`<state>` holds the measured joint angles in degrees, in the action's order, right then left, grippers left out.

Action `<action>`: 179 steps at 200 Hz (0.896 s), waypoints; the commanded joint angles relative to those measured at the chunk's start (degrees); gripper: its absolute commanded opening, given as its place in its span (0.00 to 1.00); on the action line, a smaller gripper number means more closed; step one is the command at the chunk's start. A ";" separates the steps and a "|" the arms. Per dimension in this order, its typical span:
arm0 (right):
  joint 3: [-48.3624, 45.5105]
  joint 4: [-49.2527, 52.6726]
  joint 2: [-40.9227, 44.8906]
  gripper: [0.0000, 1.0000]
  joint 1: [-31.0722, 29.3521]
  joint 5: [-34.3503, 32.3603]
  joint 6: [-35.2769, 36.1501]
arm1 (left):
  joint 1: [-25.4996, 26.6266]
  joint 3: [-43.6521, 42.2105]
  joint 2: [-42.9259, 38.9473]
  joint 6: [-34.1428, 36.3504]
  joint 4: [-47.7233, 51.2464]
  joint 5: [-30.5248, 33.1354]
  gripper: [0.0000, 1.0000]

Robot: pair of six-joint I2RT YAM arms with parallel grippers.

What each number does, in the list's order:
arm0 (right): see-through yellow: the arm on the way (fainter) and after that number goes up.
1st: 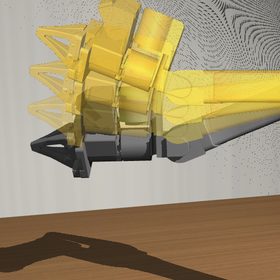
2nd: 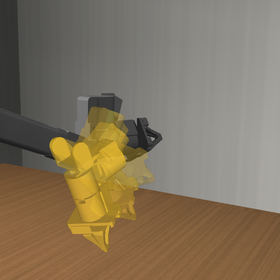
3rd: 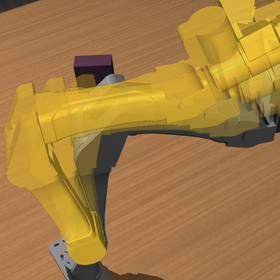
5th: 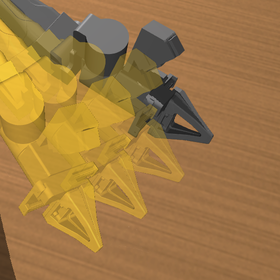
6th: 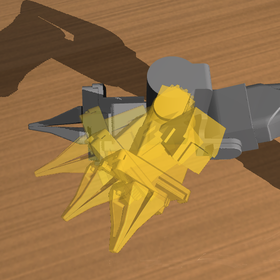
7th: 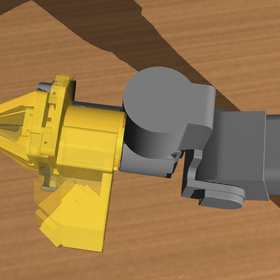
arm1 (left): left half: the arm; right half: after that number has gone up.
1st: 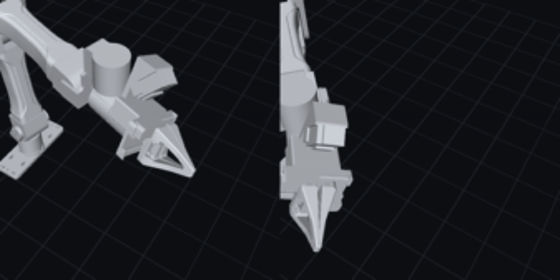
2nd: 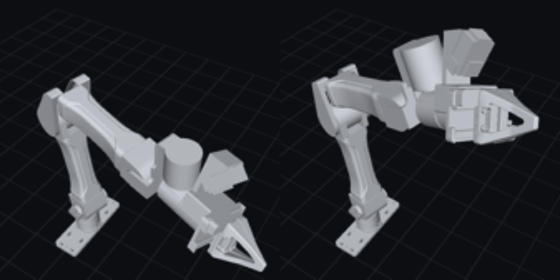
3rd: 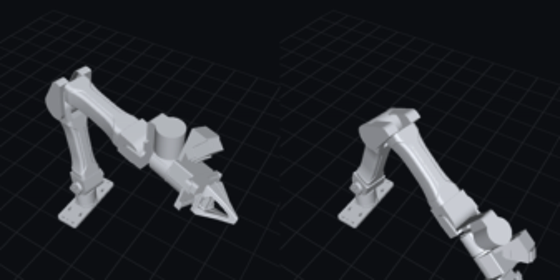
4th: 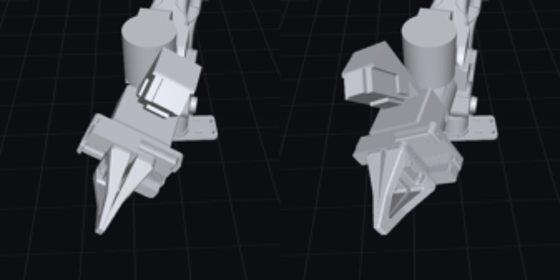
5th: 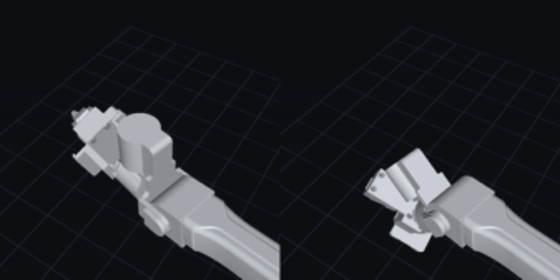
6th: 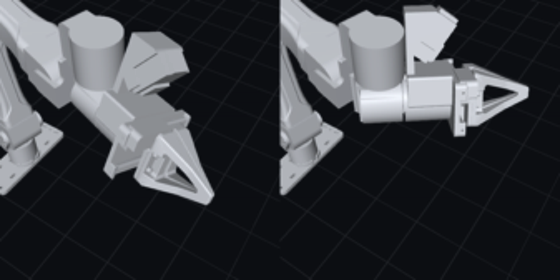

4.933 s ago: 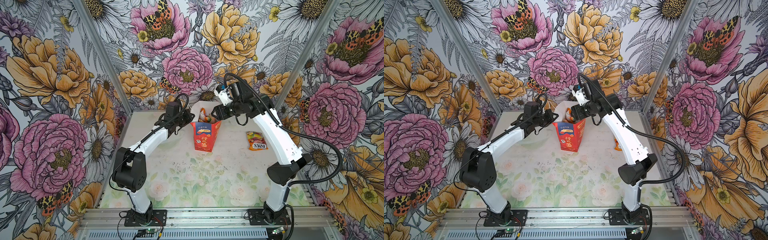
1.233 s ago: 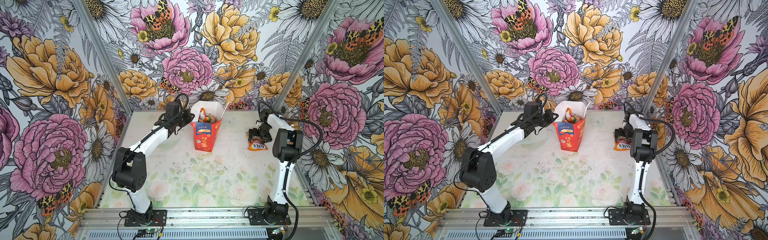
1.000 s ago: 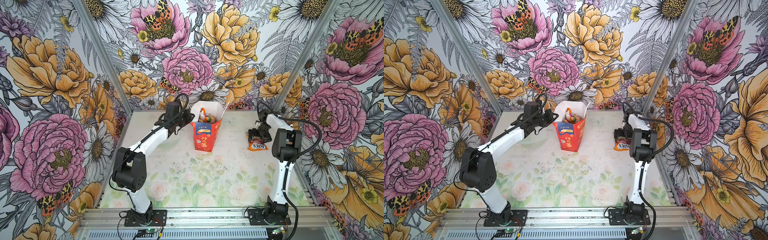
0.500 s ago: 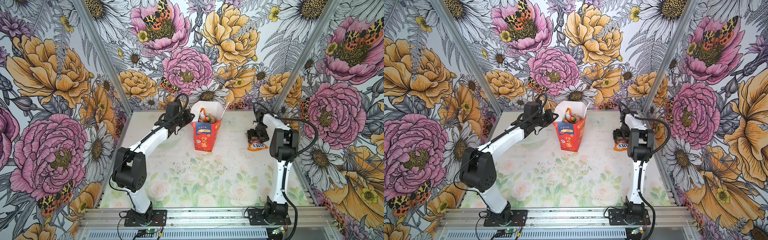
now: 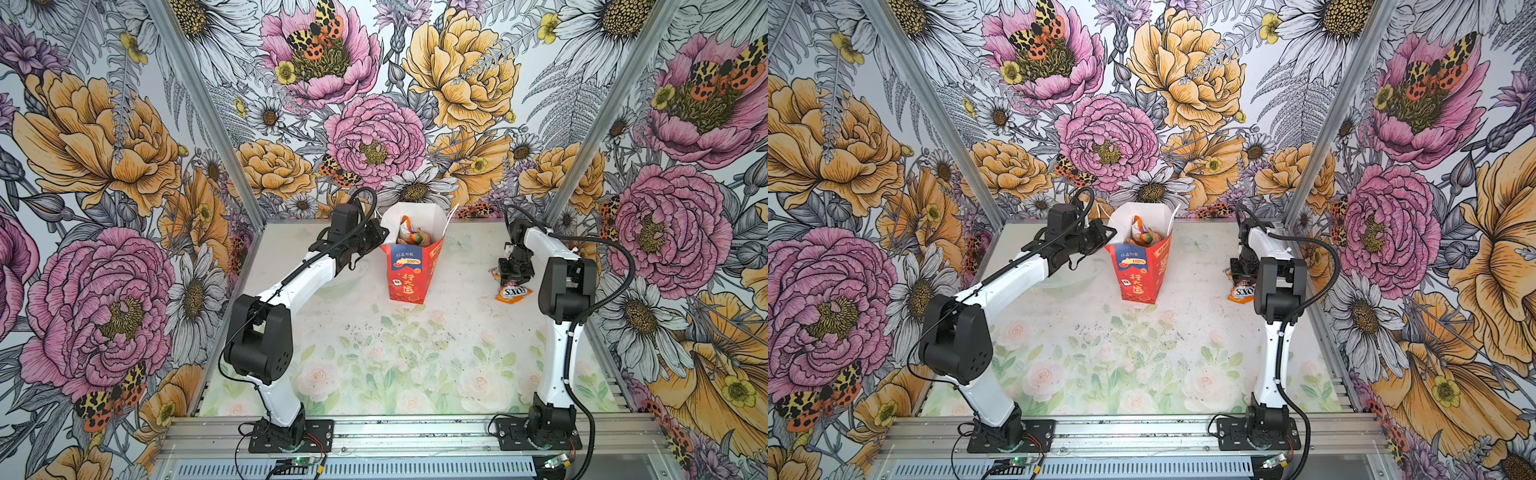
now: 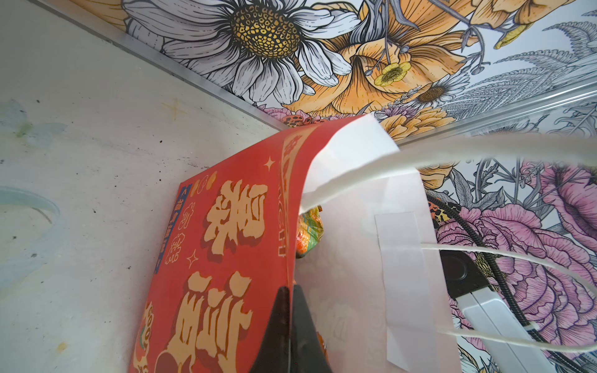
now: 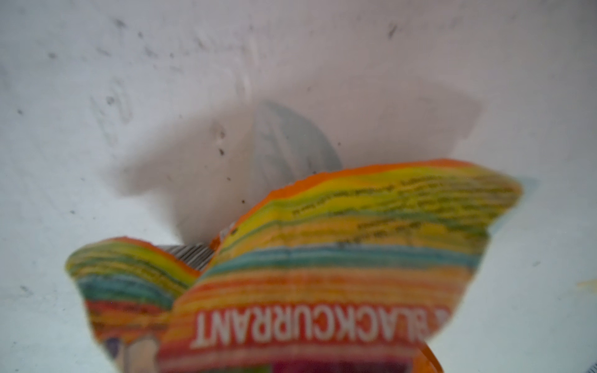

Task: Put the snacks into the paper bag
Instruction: 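Close the right gripper on the FOX'S candy bag, then lift the FOX'S candy bag with the right gripper and swing toward the red bag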

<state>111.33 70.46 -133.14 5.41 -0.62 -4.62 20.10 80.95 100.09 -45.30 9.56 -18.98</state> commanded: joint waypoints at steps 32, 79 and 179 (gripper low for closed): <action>-2.04 -1.17 1.13 0.07 0.14 4.73 -0.58 | -1.00 -1.25 -1.39 -0.23 -0.86 0.09 0.00; -2.55 -2.39 6.05 0.00 0.55 10.34 -2.10 | -0.97 -1.32 -1.30 -0.32 -1.03 0.00 0.00; 2.90 -6.47 18.13 0.00 -0.01 27.47 -8.37 | -1.01 -1.14 -1.30 -0.40 -1.08 -0.12 0.00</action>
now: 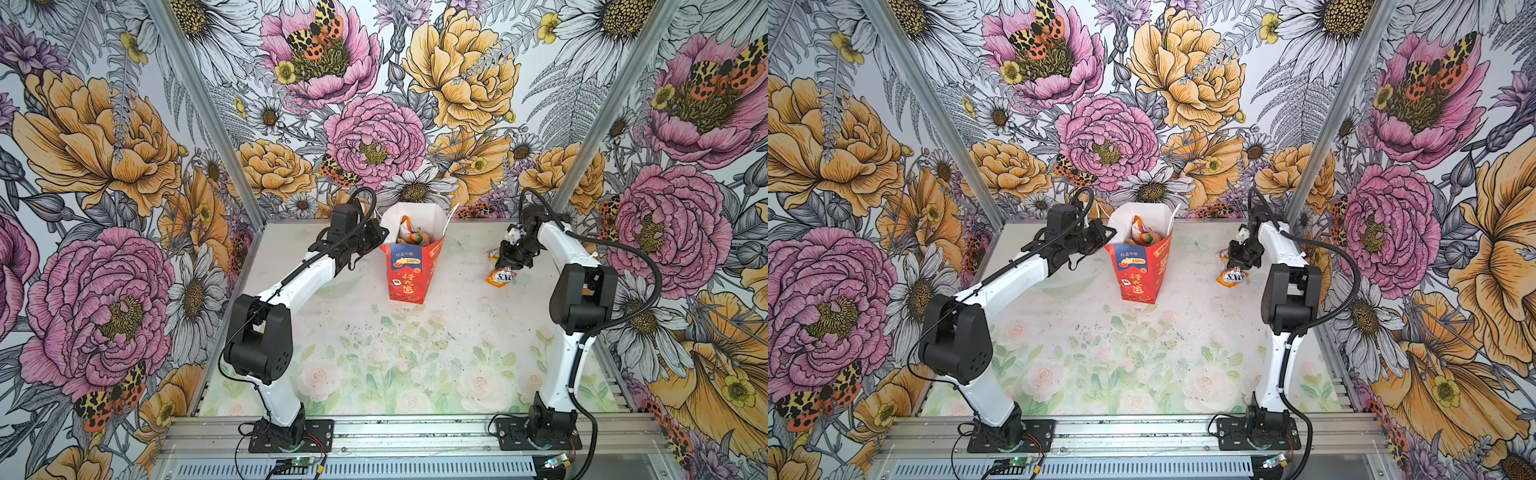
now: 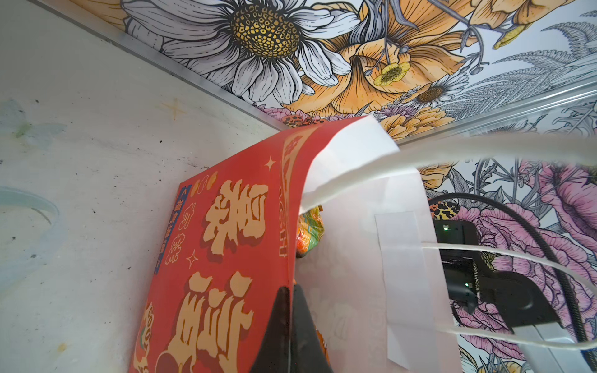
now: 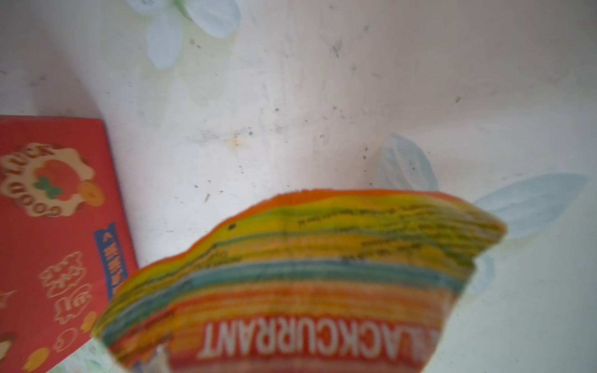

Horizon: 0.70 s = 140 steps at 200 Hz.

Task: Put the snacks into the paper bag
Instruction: 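Lift the FOX'S candy bag with the right gripper and swing toward the red bag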

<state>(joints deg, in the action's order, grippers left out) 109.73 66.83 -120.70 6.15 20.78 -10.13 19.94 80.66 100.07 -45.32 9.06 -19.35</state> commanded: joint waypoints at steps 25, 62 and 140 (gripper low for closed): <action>10.56 -2.98 8.03 0.00 -2.13 7.10 -5.22 | -0.76 -0.84 -1.37 -0.38 -0.62 0.36 0.00; 24.10 -2.95 8.24 0.00 -5.65 7.47 -10.24 | -0.61 -0.92 -1.46 -0.38 -0.62 0.34 0.00; 51.38 -8.86 2.49 0.00 -18.20 1.06 -17.60 | -0.45 -1.03 -1.99 -0.22 -0.75 0.36 0.00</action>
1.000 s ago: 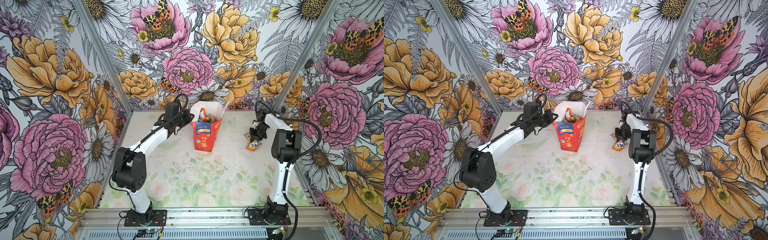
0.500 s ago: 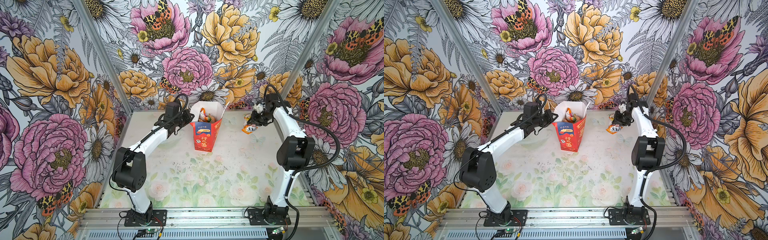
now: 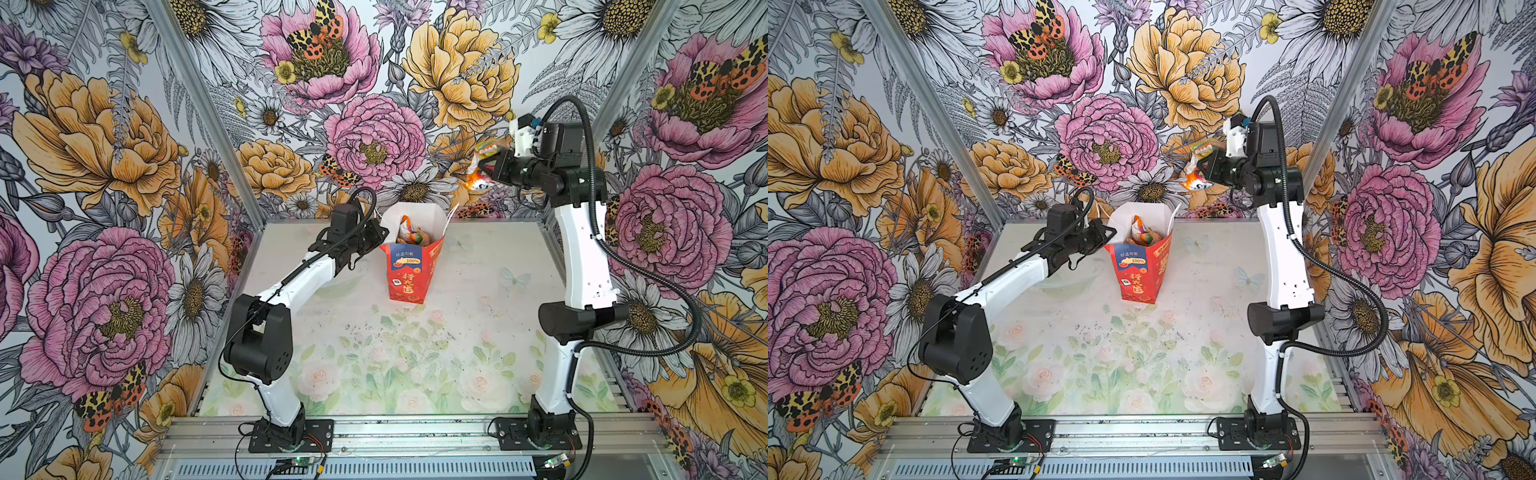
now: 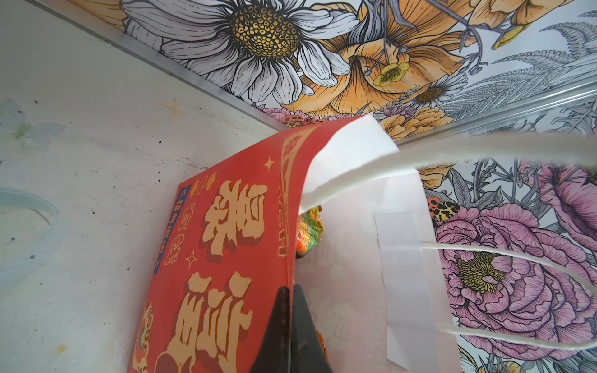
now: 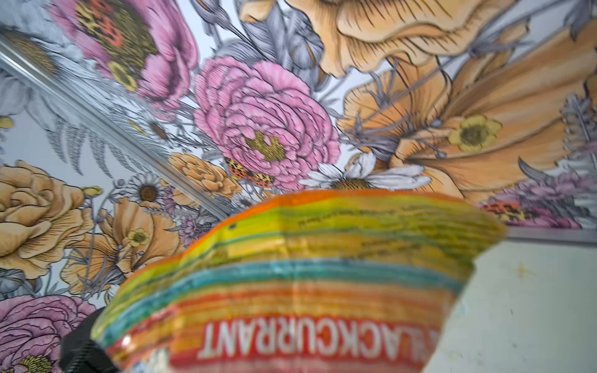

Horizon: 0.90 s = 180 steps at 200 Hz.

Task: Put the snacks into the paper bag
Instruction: 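Lift the FOX'S candy bag with the right gripper and swing toward the red bag, then lower the FOX'S candy bag into the red bag's opening with the right gripper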

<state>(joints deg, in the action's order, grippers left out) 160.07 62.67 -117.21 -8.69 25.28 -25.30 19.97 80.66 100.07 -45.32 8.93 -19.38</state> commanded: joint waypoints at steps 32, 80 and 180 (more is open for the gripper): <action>1.03 -7.56 -2.08 0.00 -8.78 -5.51 -3.18 | -0.47 -1.19 -2.16 -0.21 -0.71 0.22 0.00; 0.17 -7.90 -5.90 0.00 -15.36 -10.50 -4.73 | -0.20 -1.21 -1.99 -0.36 -1.06 0.13 0.00; -11.21 -7.83 -6.38 0.00 -19.48 -16.26 -4.74 | -0.34 -1.82 -2.07 -0.47 -1.45 0.36 0.00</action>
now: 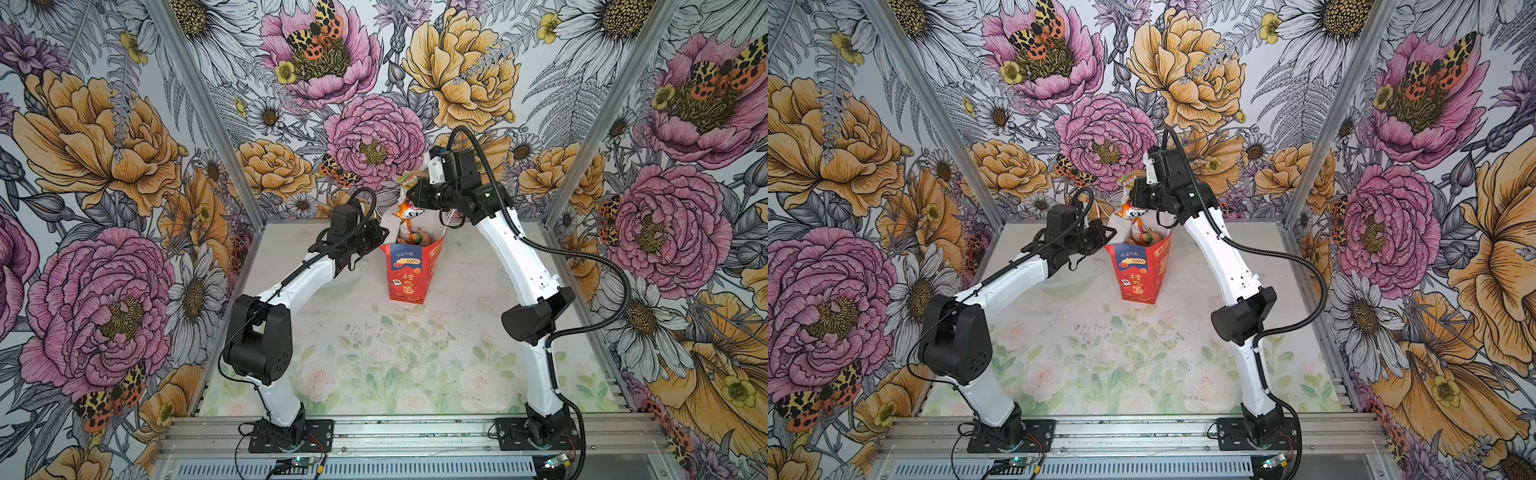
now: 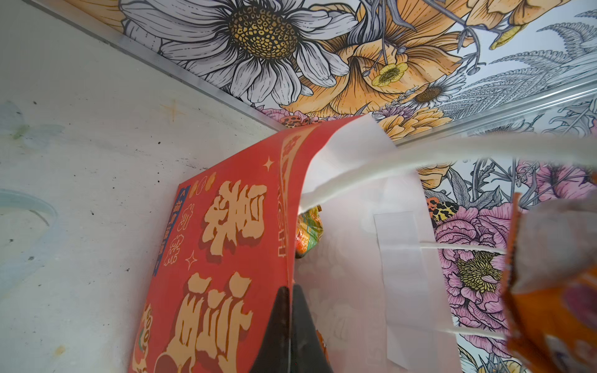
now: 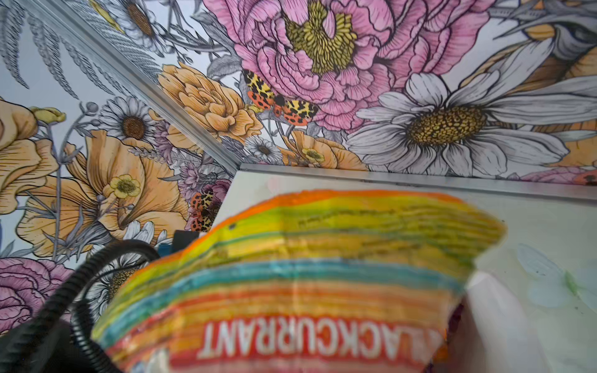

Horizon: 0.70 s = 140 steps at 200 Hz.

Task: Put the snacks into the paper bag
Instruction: 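Lower the FOX'S candy bag into the red bag's opening with the right gripper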

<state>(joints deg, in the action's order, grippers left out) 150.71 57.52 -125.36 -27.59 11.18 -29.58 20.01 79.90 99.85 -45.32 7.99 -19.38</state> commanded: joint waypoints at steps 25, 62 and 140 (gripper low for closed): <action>-5.05 -2.69 2.53 0.00 -0.97 -2.78 -0.48 | -0.52 -1.12 -1.68 -0.64 -0.69 0.26 0.00; -9.39 -2.65 3.28 0.00 -1.24 -4.41 -0.77 | -0.57 -1.20 -1.68 -0.65 -0.77 0.17 0.00; -9.41 -2.59 0.27 0.00 -1.06 -6.79 -0.89 | -0.62 -1.48 -1.94 -0.65 -0.96 0.13 0.00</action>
<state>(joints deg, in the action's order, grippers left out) 139.55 57.52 -125.27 -28.34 6.04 -30.04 19.99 79.37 99.74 -46.17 7.31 -19.42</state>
